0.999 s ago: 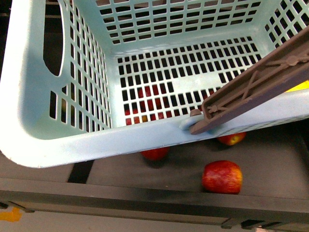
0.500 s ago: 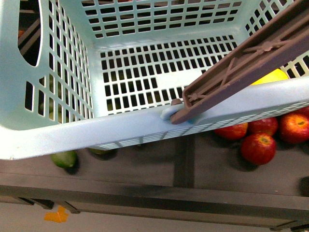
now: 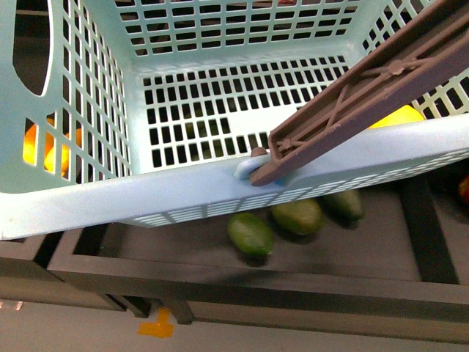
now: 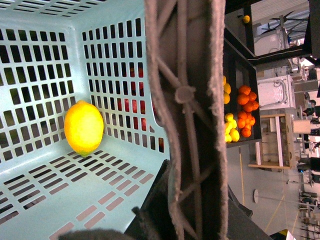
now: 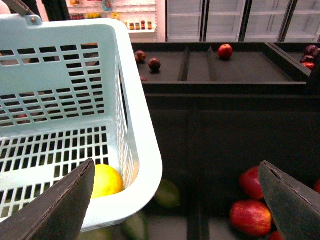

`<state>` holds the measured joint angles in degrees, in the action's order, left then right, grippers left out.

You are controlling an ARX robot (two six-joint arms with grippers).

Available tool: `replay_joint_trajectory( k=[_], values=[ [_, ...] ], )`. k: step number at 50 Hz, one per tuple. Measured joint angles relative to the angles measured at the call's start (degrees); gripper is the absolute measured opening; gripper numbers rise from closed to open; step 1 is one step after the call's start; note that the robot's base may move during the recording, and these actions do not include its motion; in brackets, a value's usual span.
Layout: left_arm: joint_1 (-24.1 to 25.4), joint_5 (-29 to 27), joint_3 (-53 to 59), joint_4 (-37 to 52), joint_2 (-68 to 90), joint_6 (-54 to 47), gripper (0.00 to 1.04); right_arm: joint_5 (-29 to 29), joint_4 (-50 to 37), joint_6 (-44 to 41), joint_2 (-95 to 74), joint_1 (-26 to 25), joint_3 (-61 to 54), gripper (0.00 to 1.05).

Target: Pick lemon and mango into basket

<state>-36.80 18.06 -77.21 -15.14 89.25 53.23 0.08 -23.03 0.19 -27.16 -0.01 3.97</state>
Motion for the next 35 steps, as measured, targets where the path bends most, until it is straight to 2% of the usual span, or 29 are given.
replay_joint_trajectory(
  k=[35],
  values=[
    [0.00, 0.11, 0.00, 0.02, -0.04, 0.11, 0.06, -0.11, 0.00, 0.00, 0.02, -0.02, 0.00, 0.96]
  ],
)
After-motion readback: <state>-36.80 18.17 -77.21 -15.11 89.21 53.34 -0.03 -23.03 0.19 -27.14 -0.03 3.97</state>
